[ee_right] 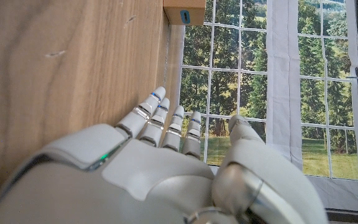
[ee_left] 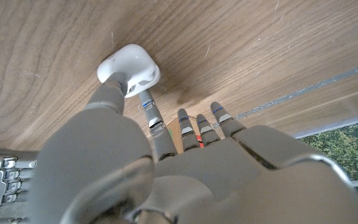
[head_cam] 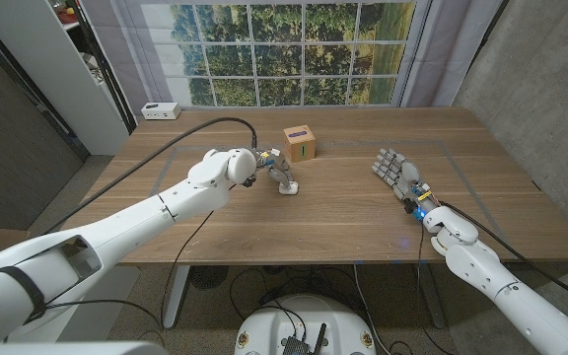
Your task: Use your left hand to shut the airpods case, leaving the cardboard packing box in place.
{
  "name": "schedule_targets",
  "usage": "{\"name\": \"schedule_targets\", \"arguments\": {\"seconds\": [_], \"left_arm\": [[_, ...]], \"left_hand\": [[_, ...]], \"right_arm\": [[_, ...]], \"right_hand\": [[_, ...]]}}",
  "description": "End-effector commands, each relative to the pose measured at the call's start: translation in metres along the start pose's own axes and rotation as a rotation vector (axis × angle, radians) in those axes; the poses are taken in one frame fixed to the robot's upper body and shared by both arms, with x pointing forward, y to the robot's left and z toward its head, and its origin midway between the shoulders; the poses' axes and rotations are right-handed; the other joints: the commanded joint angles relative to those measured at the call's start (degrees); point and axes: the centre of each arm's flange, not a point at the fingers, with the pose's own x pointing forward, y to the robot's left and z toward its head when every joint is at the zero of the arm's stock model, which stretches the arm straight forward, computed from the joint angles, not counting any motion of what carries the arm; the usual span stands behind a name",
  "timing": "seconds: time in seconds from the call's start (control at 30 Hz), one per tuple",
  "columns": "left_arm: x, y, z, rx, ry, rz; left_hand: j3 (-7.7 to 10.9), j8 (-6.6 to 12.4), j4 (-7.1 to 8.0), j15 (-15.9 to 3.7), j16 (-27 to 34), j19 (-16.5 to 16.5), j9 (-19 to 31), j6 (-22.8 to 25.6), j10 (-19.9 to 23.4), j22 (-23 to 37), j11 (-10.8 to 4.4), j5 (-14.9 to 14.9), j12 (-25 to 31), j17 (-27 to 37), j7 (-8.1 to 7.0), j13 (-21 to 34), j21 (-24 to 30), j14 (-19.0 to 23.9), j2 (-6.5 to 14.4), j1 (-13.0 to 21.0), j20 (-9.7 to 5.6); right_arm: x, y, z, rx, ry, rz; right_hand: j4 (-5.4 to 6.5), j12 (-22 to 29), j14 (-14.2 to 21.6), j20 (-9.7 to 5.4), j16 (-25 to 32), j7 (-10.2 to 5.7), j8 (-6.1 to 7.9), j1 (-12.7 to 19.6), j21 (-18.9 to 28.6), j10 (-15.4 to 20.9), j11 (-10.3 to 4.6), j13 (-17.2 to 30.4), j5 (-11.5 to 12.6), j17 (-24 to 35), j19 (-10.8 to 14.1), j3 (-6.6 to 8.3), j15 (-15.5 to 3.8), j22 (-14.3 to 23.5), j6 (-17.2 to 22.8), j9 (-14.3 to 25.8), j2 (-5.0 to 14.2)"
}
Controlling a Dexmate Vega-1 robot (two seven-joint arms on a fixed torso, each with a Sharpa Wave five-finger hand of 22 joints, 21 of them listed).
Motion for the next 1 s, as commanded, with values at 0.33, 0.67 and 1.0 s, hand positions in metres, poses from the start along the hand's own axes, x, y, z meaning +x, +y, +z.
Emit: {"name": "schedule_targets", "arguments": {"seconds": [0.33,0.67,1.0], "left_arm": [[-0.038,-0.006,-0.014,-0.135,-0.026,0.183],[-0.059,-0.012,-0.037,-0.456,-0.033,0.275],[-0.079,-0.024,-0.061,-0.898,-0.174,0.48]], "left_hand": [[-1.9,-0.46,-0.05,-4.24,0.78,3.49,0.89,0.16,4.91,0.34,-0.5,-1.53,1.67,0.09,1.55,0.22,0.99,5.45,1.13,1.55,0.43],[-5.23,-4.27,2.48,-1.83,0.86,5.92,1.91,-8.63,7.71,0.69,-0.77,-3.49,2.41,0.37,1.24,1.16,1.32,10.36,1.91,-1.77,1.5],[-5.19,-5.29,4.05,-3.88,1.45,8.09,1.64,-14.67,11.38,0.83,-0.56,-4.58,3.41,0.54,1.01,1.89,1.81,14.91,5.24,-3.13,2.09]], "right_arm": [[0.005,0.001,0.0,-0.004,0.0,0.014],[0.011,0.005,0.005,-0.018,-0.001,0.022],[0.019,0.007,0.018,-0.047,-0.015,0.024]], "right_hand": [[-0.08,0.17,0.58,-0.19,0.15,-0.39,0.44,-0.54,-0.2,0.33,-0.08,0.11,0.2,-0.06,-0.03,0.16,-5.4,0.17,0.37,-0.01,0.05],[-0.17,0.22,0.71,-0.18,0.18,-0.44,0.5,-0.59,-0.27,0.48,-0.11,0.03,0.21,-0.09,-0.02,0.18,-5.41,0.18,0.52,-0.02,0.07],[-0.24,0.25,0.9,-0.15,0.19,-0.48,0.53,-0.69,-0.32,0.62,-0.24,-0.06,0.22,-0.14,0.01,0.23,-5.62,0.18,0.61,-0.02,0.06]]}}
